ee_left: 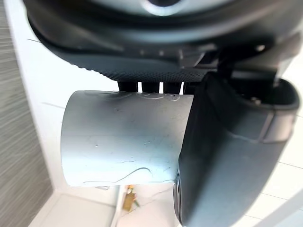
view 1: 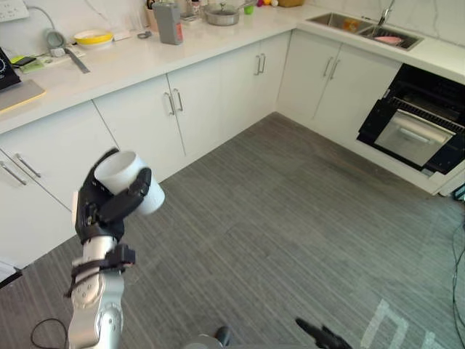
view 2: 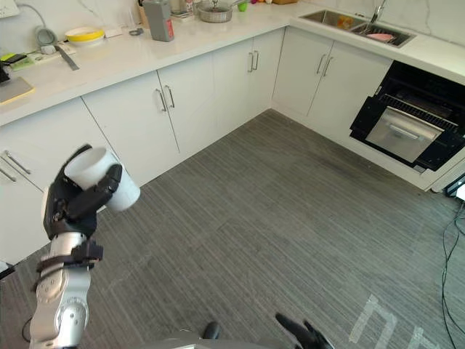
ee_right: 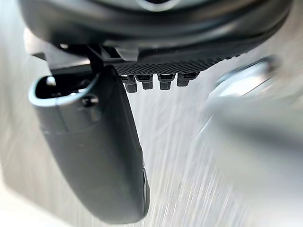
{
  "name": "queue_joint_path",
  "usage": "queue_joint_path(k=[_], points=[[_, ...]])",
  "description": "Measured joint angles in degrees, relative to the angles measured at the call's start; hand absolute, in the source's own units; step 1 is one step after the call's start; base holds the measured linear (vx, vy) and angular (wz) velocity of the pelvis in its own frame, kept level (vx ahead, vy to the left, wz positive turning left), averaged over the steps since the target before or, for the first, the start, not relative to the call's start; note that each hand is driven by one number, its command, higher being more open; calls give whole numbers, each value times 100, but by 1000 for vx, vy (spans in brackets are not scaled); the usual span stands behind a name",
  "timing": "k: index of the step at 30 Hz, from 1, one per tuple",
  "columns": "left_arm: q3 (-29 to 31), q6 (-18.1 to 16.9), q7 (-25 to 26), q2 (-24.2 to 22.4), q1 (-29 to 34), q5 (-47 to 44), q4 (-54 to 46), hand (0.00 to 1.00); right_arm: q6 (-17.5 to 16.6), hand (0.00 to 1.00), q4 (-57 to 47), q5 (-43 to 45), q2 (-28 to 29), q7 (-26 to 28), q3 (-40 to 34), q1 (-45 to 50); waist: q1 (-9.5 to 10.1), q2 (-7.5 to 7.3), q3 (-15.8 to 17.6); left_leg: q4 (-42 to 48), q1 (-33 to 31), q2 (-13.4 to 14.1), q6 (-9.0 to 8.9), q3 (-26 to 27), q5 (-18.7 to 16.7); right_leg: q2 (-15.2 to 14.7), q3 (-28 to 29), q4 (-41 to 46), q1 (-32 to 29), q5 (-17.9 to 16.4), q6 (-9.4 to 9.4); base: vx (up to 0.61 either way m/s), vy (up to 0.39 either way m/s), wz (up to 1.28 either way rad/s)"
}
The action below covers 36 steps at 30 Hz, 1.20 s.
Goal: Walk over to the sink, pick up the cup, carry it to the dishwasher, place the cup inside the dishwasher, then close the dishwasher door
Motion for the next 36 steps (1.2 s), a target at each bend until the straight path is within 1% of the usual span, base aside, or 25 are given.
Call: queue_joint_path(k=[1, 2, 4, 5, 7, 9, 10, 12, 14, 15, 18, 20, 21, 22, 23, 24, 27, 29, 31, 34, 35, 36], points=[[-11, 2, -19, -78, 71, -3, -36, 0, 44, 100, -28, 54, 38, 8, 92, -101, 38, 1, 0, 22, 28, 27, -36, 127, -23, -1, -105, -146, 71, 5, 9, -54, -65, -84], [-53, 2, -106, -213, 127, -31, -85, 0, 105, 100, -123, 168, 109, 3, 248, -211, 40, 2, -8, 132, -15, 47, -147, 304, -98, 26, -196, -539, 251, 5, 8, -49, -51, -61], [-86, 2, -229, -272, 115, -122, -92, 0, 127, 100, -114, 317, 125, -47, 354, -220, 32, -19, -21, 204, -53, 48, -223, 468, -153, 53, -212, -1017, 454, 6, 8, -48, -65, -47], [-86, 1, -261, -301, 111, -143, -91, 0, 137, 100, -83, 418, 122, -111, 383, -217, 27, -18, -21, 202, -48, 45, -216, 545, -161, 62, -206, -1268, 552, 8, 12, -43, -78, -54], [-81, -3, -329, -390, 82, -139, -89, 0, 155, 100, 40, 612, 108, -251, 378, -94, -43, -17, -19, 162, -16, 48, -204, 775, -169, 79, -131, -1707, 709, 8, 13, -62, -97, -55], [-140, -3, -358, -451, 46, -138, -56, 0, 107, 100, 39, 787, 67, -267, 324, 137, -215, 61, -36, 18, 63, 144, -203, 993, -171, 153, -42, -1842, 740, 21, -6, -82, -112, -36], [-179, -4, -381, -451, 26, -140, -35, 0, -6, 100, 3, 904, 68, -262, 176, 265, -339, 102, -62, -119, 159, 208, -220, 1164, -156, 203, 9, -1849, 731, 42, -35, -67, -74, -24], [-230, -6, -404, -447, -45, -145, 50, 0, -57, 100, 6, 920, -10, -231, 149, 441, -442, 146, -113, -273, 306, 285, -253, 1370, -129, 282, 185, -1905, 732, 86, -65, -54, -45, -50], [-293, -14, -497, -442, -159, -211, 183, 0, -90, 100, 10, 925, -35, -185, 148, 636, -506, 176, -162, -332, 357, 344, -272, 1512, -113, 335, 300, -2023, 742, 168, -76, -33, -34, -47], [-329, -14, -504, -443, -208, -252, 258, 0, -90, 100, 13, 926, -43, -164, 148, 738, -588, 185, -179, -344, 359, 380, -276, 1600, -107, 367, 361, -2136, 756, 247, -82, -5, -28, -38], [-545, -13, -460, -420, -397, -337, 645, 0, -105, 100, 24, 955, -4, -90, 138, 941, -703, 253, -179, -426, 472, 448, -305, 1855, -75, 388, 381, -2395, 859, 434, -51, 9, -21, -41], [-679, -12, -427, -412, -516, -336, 915, 0, -120, 100, 18, 919, -5, -74, 57, 939, -806, 295, -167, -434, 539, 482, -310, 2062, -73, 392, 385, -2473, 910, 480, -46, 4, -22, -31], [-784, -13, -409, -413, -589, -344, 1046, 0, -111, 100, 17, 816, -6, -88, 24, 937, -881, 311, -173, -435, 572, 503, -322, 2100, -78, 407, 388, -2491, 938, 485, -42, 8, -43, -19], [-835, -13, -388, -412, -625, -347, 1098, 0, -90, 100, 18, 736, -5, -99, -4, 936, -917, 317, -174, -436, 589, 514, -334, 2108, -83, 418, 387, -2501, 953, 487, -42, 16, -54, -15], [-952, -13, -329, -412, -695, -336, 1169, 0, -65, 100, 22, 615, -4, -103, -69, 928, -923, 334, -169, -436, 630, 550, -365, 2155, -103, 451, 408, -2549, 989, 520, -38, 16, -45, -10], [-1128, -12, 313, -178, -878, 680, 1580, 0, 108, 100, 138, 174, -34, -63, -293, 870, -908, 352, -60, -268, 721, 714, -506, 2316, -220, 609, 547, -2687, 1085, 648, -76, 9, -23, -9], [-1128, -12, 313, -178, -878, 680, 1580, 0, 108, 100, 139, 174, -34, -63, -293, 871, -909, 349, -57, -268, 721, 714, -506, 2316, -220, 609, 548, -2688, 1085, 648, -76, 0, 0, 0], [-1128, -12, 313, -179, -878, 679, 1582, 0, 108, 100, 139, 174, -27, -62, -292, 873, -909, 292, -21, -236, 696, 717, -505, 2317, -222, 608, 546, -2710, 1085, 652, -80, 0, 0, 0], [-1125, -13, 307, -199, -874, 660, 1603, 0, 108, 100, 139, 179, -13, -56, -282, 869, -897, 268, -6, 18, 496, 753, -466, 2319, -331, 611, 525, -2881, 1082, 752, -134, 0, 0, 0], [-1116, -13, 292, -307, -852, 567, 1795, 0, 107, 100, 138, 209, 9, -57, -281, 860, -880, 244, 42, 366, 296, 842, -463, 2341, -489, 629, 440, -2948, 1072, 728, -134, -21, -34, -1], [-1101, -10, 292, -419, -777, 525, 1911, 0, 103, 100, 138, 248, 12, -63, -285, 853, -849, 251, 47, 552, 235, 897, -478, 2386, -607, 536, 1, -2923, 1094, 645, -248, 20, -21, -12], [-1113, 2, 276, -515, -709, 429, 2016, 0, 40, 100, 140, 303, 16, -84, -291, 860, -830, 269, 56, 841, 145, 963, -486, 2403, -770, 499, -289, -2764, 1077, 579, -221, 0, 0, 0]])
